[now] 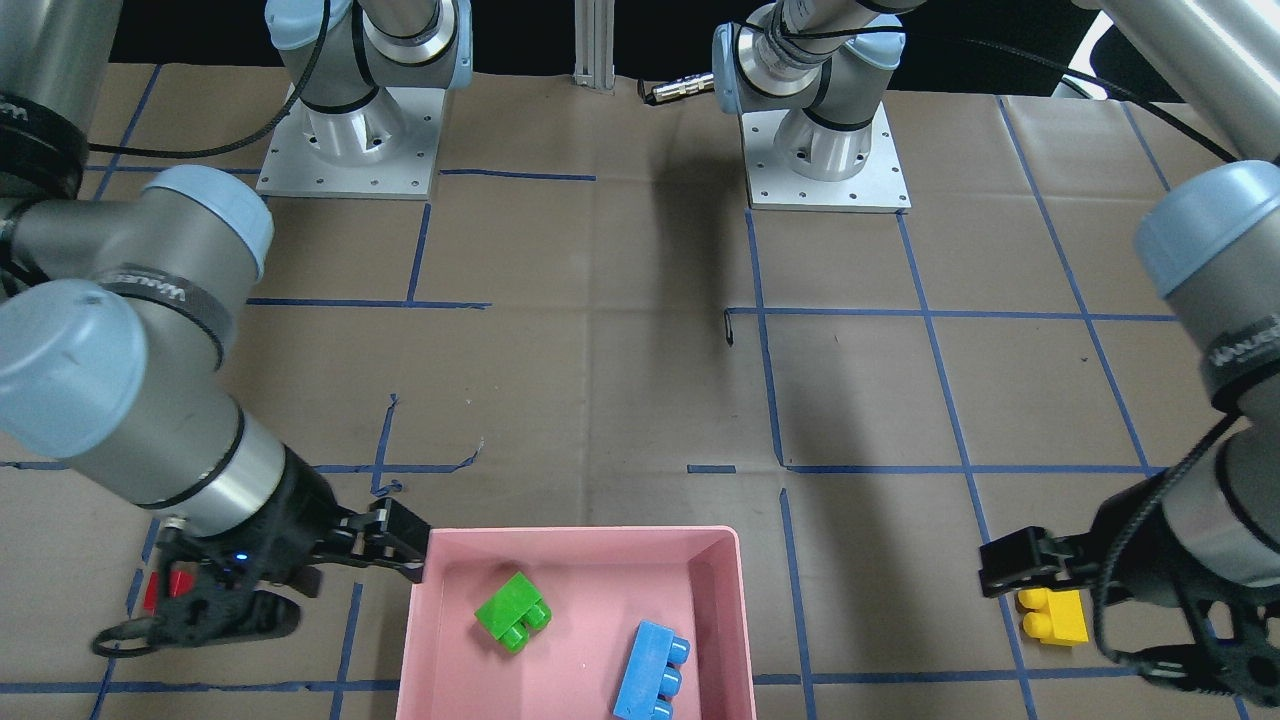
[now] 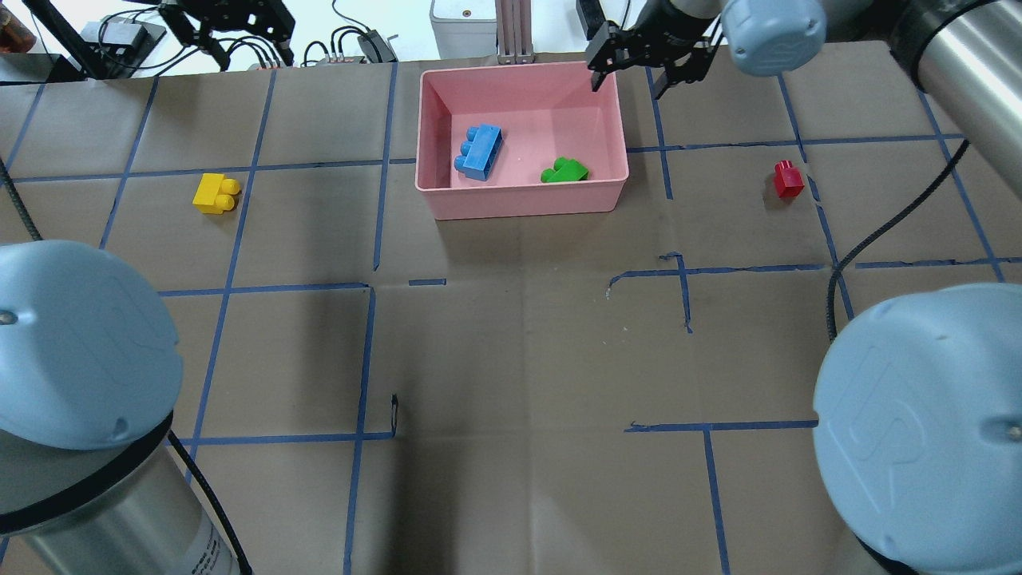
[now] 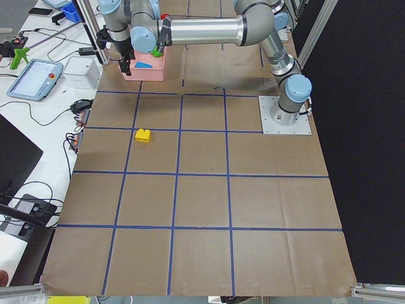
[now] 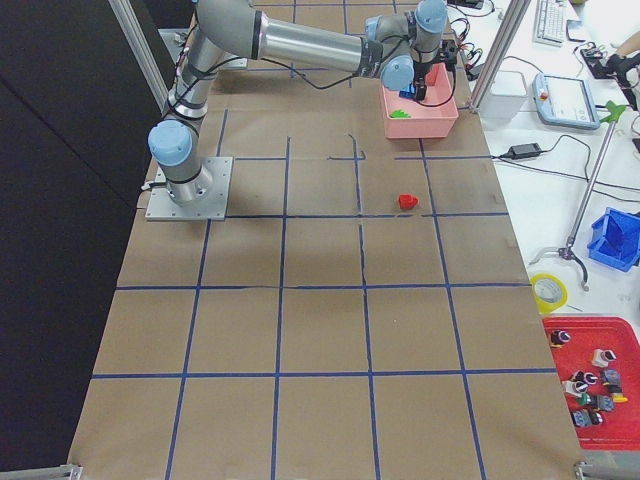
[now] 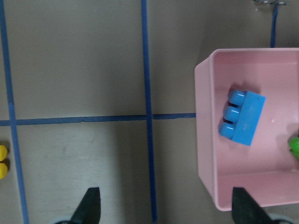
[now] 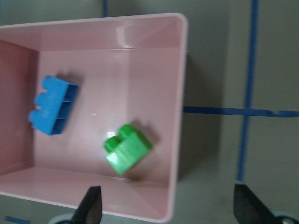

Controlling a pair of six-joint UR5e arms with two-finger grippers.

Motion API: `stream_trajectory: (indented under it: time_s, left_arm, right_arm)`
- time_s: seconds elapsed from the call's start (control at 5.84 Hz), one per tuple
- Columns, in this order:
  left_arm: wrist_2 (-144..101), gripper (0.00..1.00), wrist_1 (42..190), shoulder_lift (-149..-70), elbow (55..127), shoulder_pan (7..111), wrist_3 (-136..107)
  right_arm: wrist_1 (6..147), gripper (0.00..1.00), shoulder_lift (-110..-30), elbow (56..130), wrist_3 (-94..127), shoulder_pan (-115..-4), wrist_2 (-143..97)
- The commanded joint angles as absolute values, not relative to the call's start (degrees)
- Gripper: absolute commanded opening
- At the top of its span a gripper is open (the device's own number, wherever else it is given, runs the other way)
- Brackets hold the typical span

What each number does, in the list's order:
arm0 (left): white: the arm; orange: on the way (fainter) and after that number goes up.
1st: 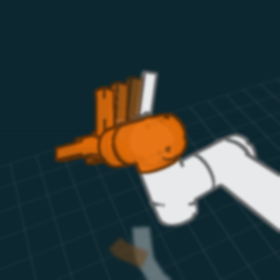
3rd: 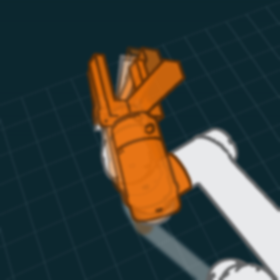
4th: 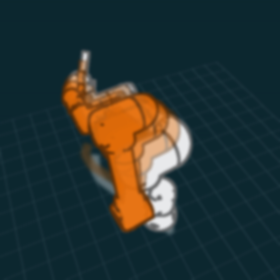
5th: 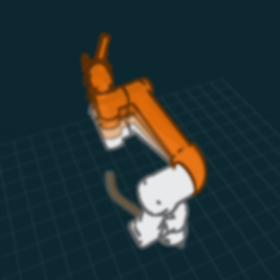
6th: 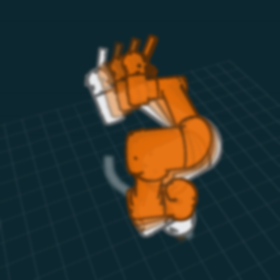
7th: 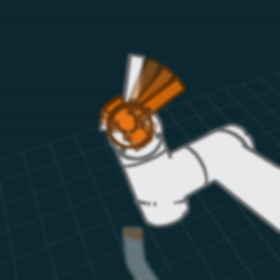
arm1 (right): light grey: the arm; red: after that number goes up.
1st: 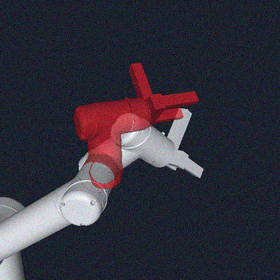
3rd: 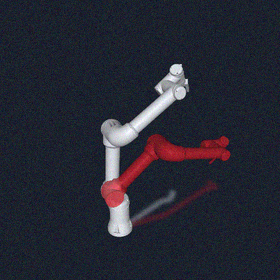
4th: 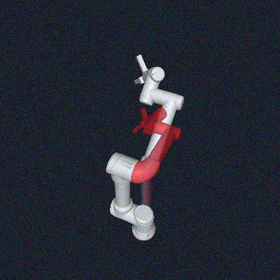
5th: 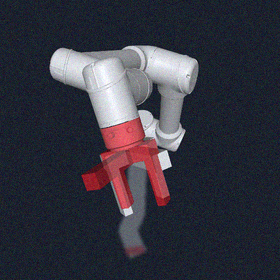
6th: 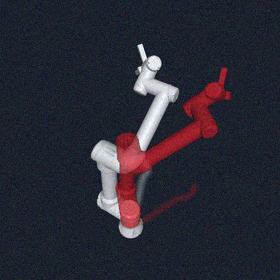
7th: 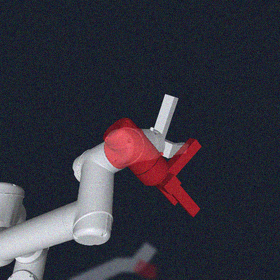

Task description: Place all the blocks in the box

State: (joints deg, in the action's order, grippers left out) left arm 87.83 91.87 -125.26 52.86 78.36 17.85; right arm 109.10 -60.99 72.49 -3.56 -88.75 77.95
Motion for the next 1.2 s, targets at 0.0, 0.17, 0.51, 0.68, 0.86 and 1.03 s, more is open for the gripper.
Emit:
stream_trajectory:
  time_s: [0.0, 0.17, 0.51, 0.68, 0.86, 1.03]
  left_arm:
    - [91.3, 0.99, 91.3, -124.1, 55.2, 71.1, 28.5]
    - [91.3, 0.99, 91.2, -124.6, 55.2, 69.6, 30.4]
    - [91.1, 0.99, 86.9, -126.6, 57.2, 69.5, 32.0]
    - [91.0, 0.99, 80.0, -127.0, 61.7, 69.5, 31.7]
    - [90.7, 0.99, 73.6, -127.1, 66.8, 69.5, 31.6]
    - [88.4, 0.99, 66.3, -127.9, 71.8, 69.4, 31.6]
  right_arm:
    - [104.5, 0.95, -63.2, 74.3, -9.6, -83.3, 92.6]
    - [107.5, 0.92, -62.8, 77.6, -9.6, -80.4, 95.2]
    - [127.3, 0.93, -60.1, 86.9, -12.0, -76.5, 94.5]
    - [133.5, 0.93, -57.7, 89.7, -12.6, -75.8, 91.5]
    - [133.8, 0.92, -56.1, 90.4, -12.9, -75.4, 89.9]
    - [133.8, 0.91, -55.8, 92.1, -14.2, -75.1, 89.8]
